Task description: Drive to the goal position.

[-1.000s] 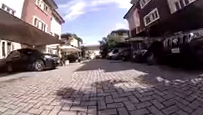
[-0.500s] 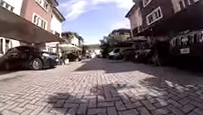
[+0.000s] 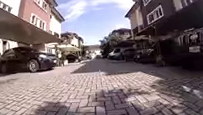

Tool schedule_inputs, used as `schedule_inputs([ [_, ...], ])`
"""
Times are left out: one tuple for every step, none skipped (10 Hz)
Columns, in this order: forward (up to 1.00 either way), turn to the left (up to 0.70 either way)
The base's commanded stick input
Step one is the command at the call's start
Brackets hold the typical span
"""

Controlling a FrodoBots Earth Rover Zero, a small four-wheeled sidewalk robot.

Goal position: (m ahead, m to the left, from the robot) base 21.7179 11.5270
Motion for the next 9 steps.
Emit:
schedule_inputs([
  [0.69,0.03],
  [0.69,0.03],
  [0.69,0.03],
  [0.69,0.03],
  [0.69,0.03],
  [0.69,0.03],
  [0.69,0.03],
  [0.69,0.03],
  [0.69,0.03],
])
